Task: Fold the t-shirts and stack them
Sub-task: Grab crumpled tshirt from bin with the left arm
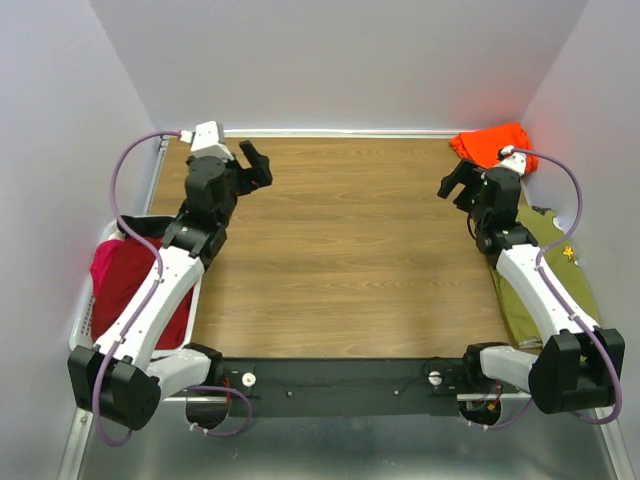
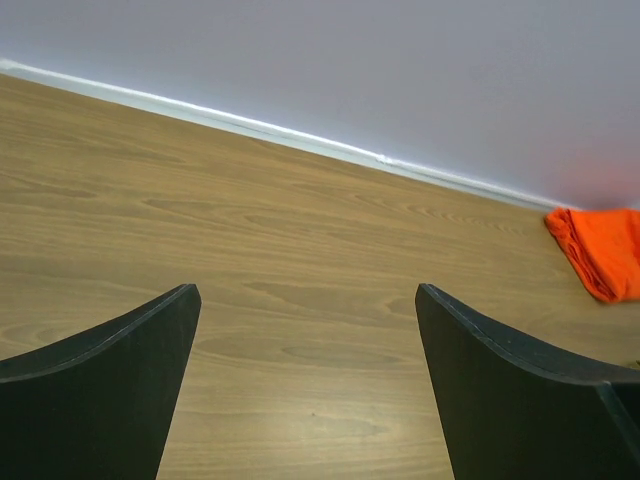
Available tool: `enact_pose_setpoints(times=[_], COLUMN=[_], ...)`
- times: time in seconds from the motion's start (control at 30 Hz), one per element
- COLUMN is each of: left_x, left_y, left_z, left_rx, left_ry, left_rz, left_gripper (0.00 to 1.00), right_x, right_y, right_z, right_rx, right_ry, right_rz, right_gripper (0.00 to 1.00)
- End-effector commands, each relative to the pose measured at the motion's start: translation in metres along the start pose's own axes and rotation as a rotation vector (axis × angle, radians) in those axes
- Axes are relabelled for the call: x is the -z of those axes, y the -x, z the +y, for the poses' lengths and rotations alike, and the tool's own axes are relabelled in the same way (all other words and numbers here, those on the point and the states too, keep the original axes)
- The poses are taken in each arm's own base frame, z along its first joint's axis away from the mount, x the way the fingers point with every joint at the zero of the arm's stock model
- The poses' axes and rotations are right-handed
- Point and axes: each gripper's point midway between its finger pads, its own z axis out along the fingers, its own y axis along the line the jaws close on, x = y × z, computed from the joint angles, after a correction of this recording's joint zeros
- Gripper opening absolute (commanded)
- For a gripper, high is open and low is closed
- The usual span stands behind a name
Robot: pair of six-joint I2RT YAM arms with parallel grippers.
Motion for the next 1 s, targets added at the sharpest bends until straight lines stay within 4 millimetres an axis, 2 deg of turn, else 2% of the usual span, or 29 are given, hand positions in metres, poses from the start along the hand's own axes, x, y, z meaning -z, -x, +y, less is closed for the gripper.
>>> enact_pose_setpoints(times=[0.0,0.1,0.23,0.3,0.33,0.4,0.43,0.5,0.53,0.57,0.63,0.7,0.73,0.8,0.83,0.97], left_x=[-0.007,-0.016,-0.019,-0.015,-0.012,-0.004,0.001,0.011,0.02,0.026,0.041,0.045,0.052,0.057,0.066,0.086], left_y=[-0.017,-0.034,-0.039,-0.036,-0.042,-0.038,-0.049,-0.053,-0.069,-0.071,-0.09,-0.1,-0.107,-0.111,-0.114,-0.114], left_z=[-0.009,-0.014,-0.016,-0.009,-0.001,0.015,0.027,0.051,0.069,0.082,0.102,0.111,0.119,0.127,0.134,0.153], left_rx=[-0.059,-0.073,-0.061,-0.034,0.008,0.043,0.041,0.071,0.035,0.075,0.055,0.088,0.072,0.103,0.08,0.084], left_ry=[0.088,0.102,0.122,0.175,0.217,0.305,0.353,0.475,0.551,0.633,0.736,0.795,0.835,0.895,0.934,1.041], left_rz=[0.028,0.078,0.091,0.072,0.078,0.042,0.06,0.027,0.07,0.037,0.084,0.079,0.103,0.082,0.101,0.073], left_gripper=[0.98,0.98,0.98,0.98,0.98,0.98,0.98,0.98,0.98,0.98,0.98,0.98,0.92,0.89,0.87,0.81], right_x=[0.001,0.002,0.002,0.001,0.001,0.001,0.0,-0.001,-0.002,-0.003,-0.007,-0.012,-0.013,-0.014,-0.014,-0.013], right_y=[-0.012,-0.014,-0.015,-0.015,-0.016,-0.017,-0.018,-0.022,-0.024,-0.026,-0.032,-0.042,-0.044,-0.048,-0.051,-0.056], right_z=[0.0,-0.001,-0.004,-0.003,-0.003,-0.002,-0.003,-0.005,-0.006,-0.007,-0.008,-0.009,-0.009,-0.009,-0.011,-0.015], right_rx=[-0.019,-0.017,-0.008,-0.007,-0.007,-0.008,-0.007,-0.008,-0.014,-0.015,-0.022,-0.022,-0.025,-0.027,-0.024,-0.021], right_ry=[0.005,0.002,-0.009,-0.008,-0.006,-0.005,-0.007,-0.016,-0.022,-0.028,-0.031,-0.036,-0.035,-0.035,-0.036,-0.054], right_rz=[0.041,0.05,0.05,0.054,0.058,0.06,0.064,0.072,0.075,0.083,0.1,0.129,0.136,0.148,0.154,0.16], right_gripper=[1.0,1.0,1.0,1.0,1.0,1.0,1.0,1.0,1.0,0.99,0.99,0.99,0.99,0.99,0.99,0.99])
